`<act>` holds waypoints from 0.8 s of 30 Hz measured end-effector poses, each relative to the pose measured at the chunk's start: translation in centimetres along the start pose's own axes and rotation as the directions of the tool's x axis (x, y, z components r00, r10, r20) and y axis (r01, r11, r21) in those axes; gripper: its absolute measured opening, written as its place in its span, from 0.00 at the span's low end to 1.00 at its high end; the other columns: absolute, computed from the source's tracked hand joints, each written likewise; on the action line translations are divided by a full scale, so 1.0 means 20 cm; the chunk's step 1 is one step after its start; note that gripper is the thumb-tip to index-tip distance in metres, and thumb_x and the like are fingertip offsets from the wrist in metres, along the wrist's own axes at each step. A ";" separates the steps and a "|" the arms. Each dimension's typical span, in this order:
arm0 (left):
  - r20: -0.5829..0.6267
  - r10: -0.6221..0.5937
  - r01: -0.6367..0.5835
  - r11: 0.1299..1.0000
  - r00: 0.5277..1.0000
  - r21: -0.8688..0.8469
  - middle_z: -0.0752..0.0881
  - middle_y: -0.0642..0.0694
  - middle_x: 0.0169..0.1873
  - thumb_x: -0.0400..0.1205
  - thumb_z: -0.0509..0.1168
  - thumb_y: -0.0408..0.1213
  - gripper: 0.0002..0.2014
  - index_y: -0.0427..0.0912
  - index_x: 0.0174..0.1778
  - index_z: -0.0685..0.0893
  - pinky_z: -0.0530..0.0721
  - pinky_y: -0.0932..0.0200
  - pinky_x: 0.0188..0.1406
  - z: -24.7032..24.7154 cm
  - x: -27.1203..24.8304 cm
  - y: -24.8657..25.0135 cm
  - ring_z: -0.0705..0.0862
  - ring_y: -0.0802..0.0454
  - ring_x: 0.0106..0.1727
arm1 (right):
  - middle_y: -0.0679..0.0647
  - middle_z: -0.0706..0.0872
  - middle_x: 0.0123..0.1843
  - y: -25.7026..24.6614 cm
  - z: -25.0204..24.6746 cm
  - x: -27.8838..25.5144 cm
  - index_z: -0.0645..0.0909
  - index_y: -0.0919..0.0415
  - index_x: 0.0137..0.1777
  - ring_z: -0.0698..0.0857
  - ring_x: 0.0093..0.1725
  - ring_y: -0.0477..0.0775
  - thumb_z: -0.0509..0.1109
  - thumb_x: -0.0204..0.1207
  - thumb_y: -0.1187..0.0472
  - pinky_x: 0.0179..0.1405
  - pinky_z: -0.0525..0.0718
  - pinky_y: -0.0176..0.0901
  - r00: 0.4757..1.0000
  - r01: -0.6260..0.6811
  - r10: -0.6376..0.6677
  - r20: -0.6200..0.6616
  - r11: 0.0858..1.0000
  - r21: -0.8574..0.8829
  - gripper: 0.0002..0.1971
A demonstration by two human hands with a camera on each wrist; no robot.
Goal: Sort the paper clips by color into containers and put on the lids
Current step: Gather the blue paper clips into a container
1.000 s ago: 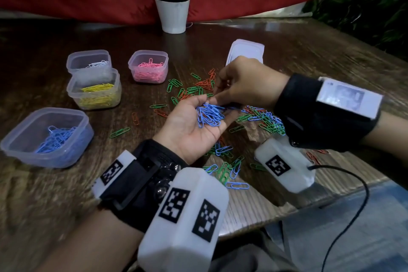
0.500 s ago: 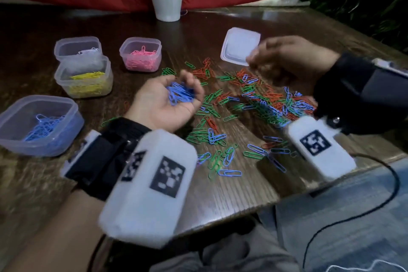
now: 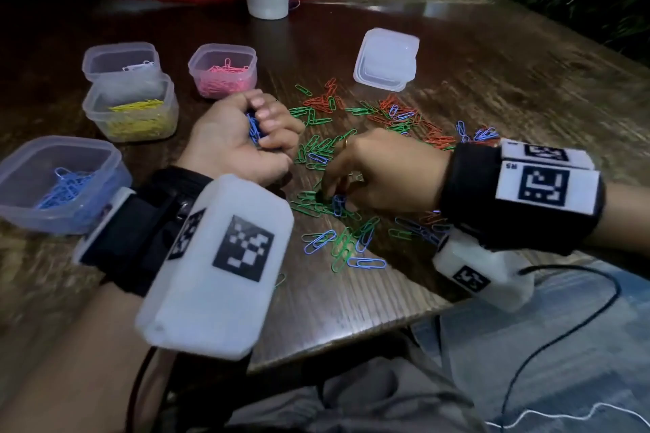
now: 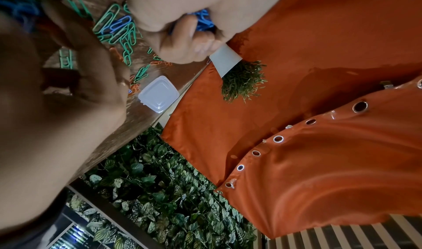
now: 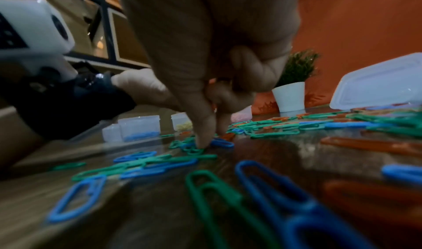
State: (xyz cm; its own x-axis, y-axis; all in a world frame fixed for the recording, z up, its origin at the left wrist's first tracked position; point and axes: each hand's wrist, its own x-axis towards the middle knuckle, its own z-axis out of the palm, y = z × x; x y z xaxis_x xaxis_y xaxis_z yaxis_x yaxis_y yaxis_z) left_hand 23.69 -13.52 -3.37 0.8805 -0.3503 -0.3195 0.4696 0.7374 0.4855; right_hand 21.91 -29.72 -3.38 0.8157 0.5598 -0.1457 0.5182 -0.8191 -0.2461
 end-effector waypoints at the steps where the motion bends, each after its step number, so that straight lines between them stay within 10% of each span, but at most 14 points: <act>1: -0.001 0.000 0.000 1.000 1.000 -0.006 0.63 0.52 0.15 0.65 0.55 0.29 0.11 0.41 0.16 0.65 0.57 0.70 0.06 0.00 0.00 0.00 0.63 0.58 0.12 | 0.48 0.88 0.45 0.01 0.00 0.01 0.87 0.50 0.50 0.84 0.46 0.49 0.76 0.66 0.65 0.51 0.82 0.46 1.000 0.008 -0.008 0.017 1.000 -0.002 0.13; 9: -0.014 -0.018 0.017 0.998 1.000 -0.054 0.63 0.51 0.15 0.66 0.54 0.30 0.12 0.40 0.16 0.65 0.57 0.70 0.06 0.00 0.01 0.01 0.64 0.57 0.12 | 0.48 0.82 0.37 0.06 -0.02 0.05 0.86 0.58 0.46 0.75 0.32 0.36 0.78 0.67 0.62 0.34 0.69 0.24 0.995 -0.069 0.059 0.082 0.990 0.125 0.08; 24: -0.024 -0.024 0.023 0.999 0.999 -0.047 0.64 0.51 0.15 0.66 0.55 0.30 0.12 0.39 0.15 0.67 0.58 0.70 0.06 0.01 0.01 0.00 0.65 0.57 0.12 | 0.52 0.80 0.32 0.15 -0.17 -0.04 0.78 0.57 0.39 0.74 0.26 0.46 0.75 0.66 0.72 0.20 0.68 0.30 0.961 -0.259 0.269 0.065 0.793 0.552 0.12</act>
State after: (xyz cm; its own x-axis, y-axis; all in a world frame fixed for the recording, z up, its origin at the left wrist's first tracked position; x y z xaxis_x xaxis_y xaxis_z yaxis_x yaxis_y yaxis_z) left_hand 23.89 -13.72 -3.29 0.8669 -0.3539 -0.3511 0.4862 0.7556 0.4389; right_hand 23.69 -33.06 -0.68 0.9068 0.3253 -0.2682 0.0574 -0.7254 -0.6859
